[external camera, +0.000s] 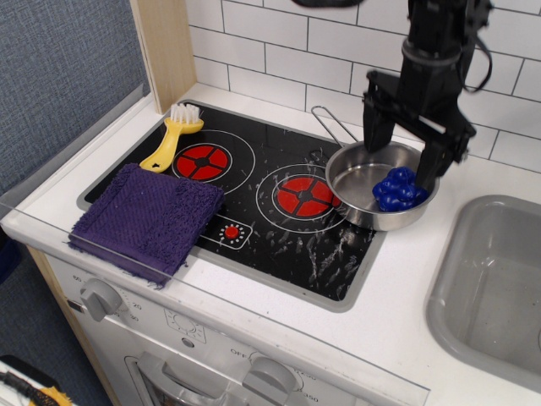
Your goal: Grabbed the blue square from inside the bowl and laid it onto the top left of the stove
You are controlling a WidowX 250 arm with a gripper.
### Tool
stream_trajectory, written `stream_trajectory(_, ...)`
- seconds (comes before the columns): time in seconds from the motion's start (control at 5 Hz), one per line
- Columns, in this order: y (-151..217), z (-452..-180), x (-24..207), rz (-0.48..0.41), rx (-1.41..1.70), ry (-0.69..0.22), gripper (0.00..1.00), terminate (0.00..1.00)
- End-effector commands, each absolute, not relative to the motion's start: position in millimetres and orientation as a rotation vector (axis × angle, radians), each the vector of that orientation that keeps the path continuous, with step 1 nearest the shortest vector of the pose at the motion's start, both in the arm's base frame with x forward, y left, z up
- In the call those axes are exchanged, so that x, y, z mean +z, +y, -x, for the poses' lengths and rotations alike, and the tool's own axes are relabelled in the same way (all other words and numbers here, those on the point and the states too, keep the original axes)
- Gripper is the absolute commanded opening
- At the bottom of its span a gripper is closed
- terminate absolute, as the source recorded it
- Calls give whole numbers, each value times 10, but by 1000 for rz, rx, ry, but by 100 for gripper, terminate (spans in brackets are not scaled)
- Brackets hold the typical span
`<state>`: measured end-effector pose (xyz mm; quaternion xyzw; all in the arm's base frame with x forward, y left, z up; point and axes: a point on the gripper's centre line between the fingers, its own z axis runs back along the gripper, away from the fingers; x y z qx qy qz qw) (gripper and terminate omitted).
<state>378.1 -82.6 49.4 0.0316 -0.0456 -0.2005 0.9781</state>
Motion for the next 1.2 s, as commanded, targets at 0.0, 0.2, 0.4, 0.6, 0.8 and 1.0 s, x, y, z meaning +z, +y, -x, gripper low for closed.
stream_trajectory(0.0, -737, -3770, 297, -105, -403, -43, 100, 0)
stream_trajectory(0.2, -701, -3746, 241, -96, -395, -23, 100, 0)
stream_trajectory(0.4, -666, -3750, 485, -63, -390, -76, 0, 0)
stream_trajectory(0.6, -567, -3797, 902, -21, -360, -181, 0, 0)
stream_trajectory(0.8, -291, -3739, 1251, 16, -302, -273, 0, 0)
stream_trajectory(1.0, 164, -3558, 1337, -38, -203, -260, 0, 0)
